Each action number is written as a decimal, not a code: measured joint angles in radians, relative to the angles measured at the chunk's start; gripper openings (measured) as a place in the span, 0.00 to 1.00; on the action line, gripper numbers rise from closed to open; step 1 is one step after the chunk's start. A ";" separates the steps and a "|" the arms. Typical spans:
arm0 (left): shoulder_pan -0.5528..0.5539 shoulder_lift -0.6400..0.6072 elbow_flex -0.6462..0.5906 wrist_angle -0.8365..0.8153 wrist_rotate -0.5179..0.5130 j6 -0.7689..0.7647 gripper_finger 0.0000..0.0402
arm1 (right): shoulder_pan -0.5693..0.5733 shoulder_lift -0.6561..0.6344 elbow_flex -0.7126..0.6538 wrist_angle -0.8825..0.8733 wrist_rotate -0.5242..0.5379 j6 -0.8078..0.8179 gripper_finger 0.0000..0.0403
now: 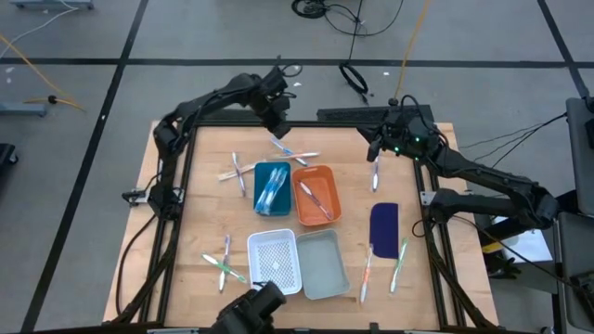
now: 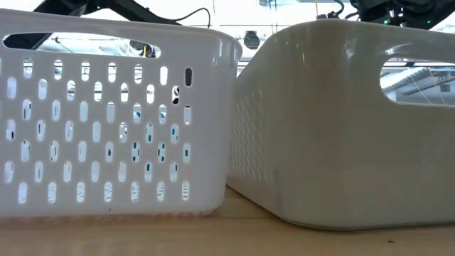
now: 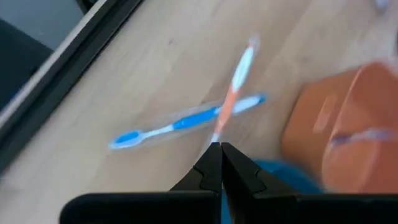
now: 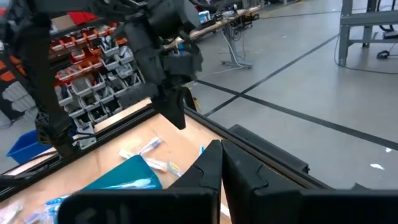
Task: Pick & Place Toothbrushes
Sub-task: Put the violet toothbrush into the orange bin
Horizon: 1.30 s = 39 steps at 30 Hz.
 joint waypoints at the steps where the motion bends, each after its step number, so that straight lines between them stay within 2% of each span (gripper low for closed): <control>1: 0.002 0.014 0.028 -0.058 -0.031 0.040 0.01 | 0.000 0.000 0.000 0.005 -0.001 0.000 0.00; 4: 0.012 0.040 0.082 -0.199 -0.171 0.126 0.01 | 0.000 0.000 0.000 0.003 -0.027 0.000 0.00; 6: 0.023 0.040 0.087 -0.216 -0.265 0.205 0.01 | 0.000 0.000 0.000 0.002 -0.035 0.000 0.00; 10: 0.051 0.040 0.080 -0.215 -0.324 0.501 0.01 | -0.002 0.000 0.000 0.000 -0.056 0.000 0.00; 13: 0.073 0.046 0.080 -0.212 -0.319 0.723 0.01 | -0.002 0.000 0.000 -0.002 -0.056 0.000 0.00; 19: 0.136 0.058 0.080 -0.189 -0.319 0.979 0.01 | -0.002 0.000 0.000 -0.002 -0.056 0.000 0.00; 25: 0.190 0.059 0.079 -0.128 -0.319 1.362 0.01 | -0.002 0.000 0.000 -0.002 -0.055 0.002 0.00; 31: 0.221 0.060 0.079 -0.056 -0.269 1.489 0.01 | -0.002 0.000 0.000 -0.014 -0.054 0.043 0.00; 39: 0.301 0.062 0.078 -0.074 -0.079 1.546 0.01 | -0.002 0.001 0.000 -0.025 -0.053 0.061 0.00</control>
